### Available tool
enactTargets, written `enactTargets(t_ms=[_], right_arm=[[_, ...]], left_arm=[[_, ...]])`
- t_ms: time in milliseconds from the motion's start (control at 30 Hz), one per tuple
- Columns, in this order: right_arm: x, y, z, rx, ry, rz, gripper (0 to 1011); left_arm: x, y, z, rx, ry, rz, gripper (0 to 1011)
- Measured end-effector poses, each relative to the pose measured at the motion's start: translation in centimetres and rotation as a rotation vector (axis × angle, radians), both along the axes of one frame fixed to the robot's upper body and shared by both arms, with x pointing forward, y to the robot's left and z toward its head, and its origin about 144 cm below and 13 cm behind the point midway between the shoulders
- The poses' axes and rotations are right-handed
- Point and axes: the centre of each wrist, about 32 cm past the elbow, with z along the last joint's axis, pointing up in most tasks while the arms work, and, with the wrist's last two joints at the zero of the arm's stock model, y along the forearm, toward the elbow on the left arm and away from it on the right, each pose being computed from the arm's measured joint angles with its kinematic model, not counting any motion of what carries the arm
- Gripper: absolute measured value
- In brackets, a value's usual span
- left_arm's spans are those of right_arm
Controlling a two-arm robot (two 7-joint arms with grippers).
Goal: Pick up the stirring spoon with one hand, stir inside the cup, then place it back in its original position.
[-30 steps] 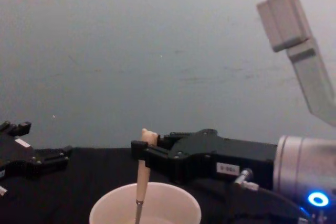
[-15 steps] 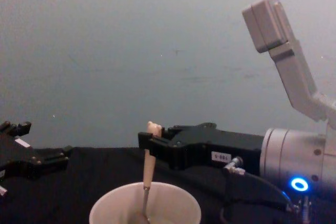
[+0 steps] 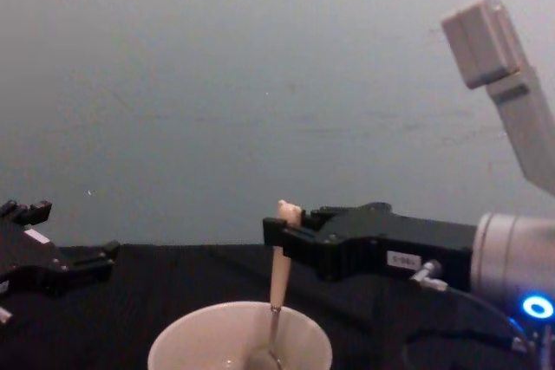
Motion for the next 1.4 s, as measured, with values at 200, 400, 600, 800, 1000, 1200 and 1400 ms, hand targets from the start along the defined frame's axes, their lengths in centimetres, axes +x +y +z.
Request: enactTargets(t_ms=[200, 400, 600, 800, 1000, 1200, 1400], right_arm=[[-0.9, -1.1, 0.2, 0.011, 0.000, 0.007, 214], [-1.8, -1.8, 0.5, 0.025, 0.007, 0.028, 214], [-2.5, -1.5, 0.6, 0.031, 0.016, 0.059, 214], [-2.5, -0.4, 0.8, 0.038, 0.025, 0.081, 214], [-2.0, 0.7, 0.9, 0.043, 0.032, 0.085, 214], [-1.0, 2.0, 0.9, 0.040, 0.039, 0.067, 214], [-0.2, 2.5, 0.7, 0.029, 0.042, 0.038, 214]], left_arm=[[0.0, 0.0, 0.0, 0.000, 0.000, 0.000, 1001], [0.0, 0.0, 0.0, 0.000, 0.000, 0.000, 1001], [0.0, 0.0, 0.0, 0.000, 0.000, 0.000, 1001], [0.0, 0.0, 0.0, 0.000, 0.000, 0.000, 1002], [0.0, 0.0, 0.0, 0.000, 0.000, 0.000, 1001], [0.0, 0.0, 0.0, 0.000, 0.000, 0.000, 1001], [0.0, 0.0, 0.0, 0.000, 0.000, 0.000, 1001]])
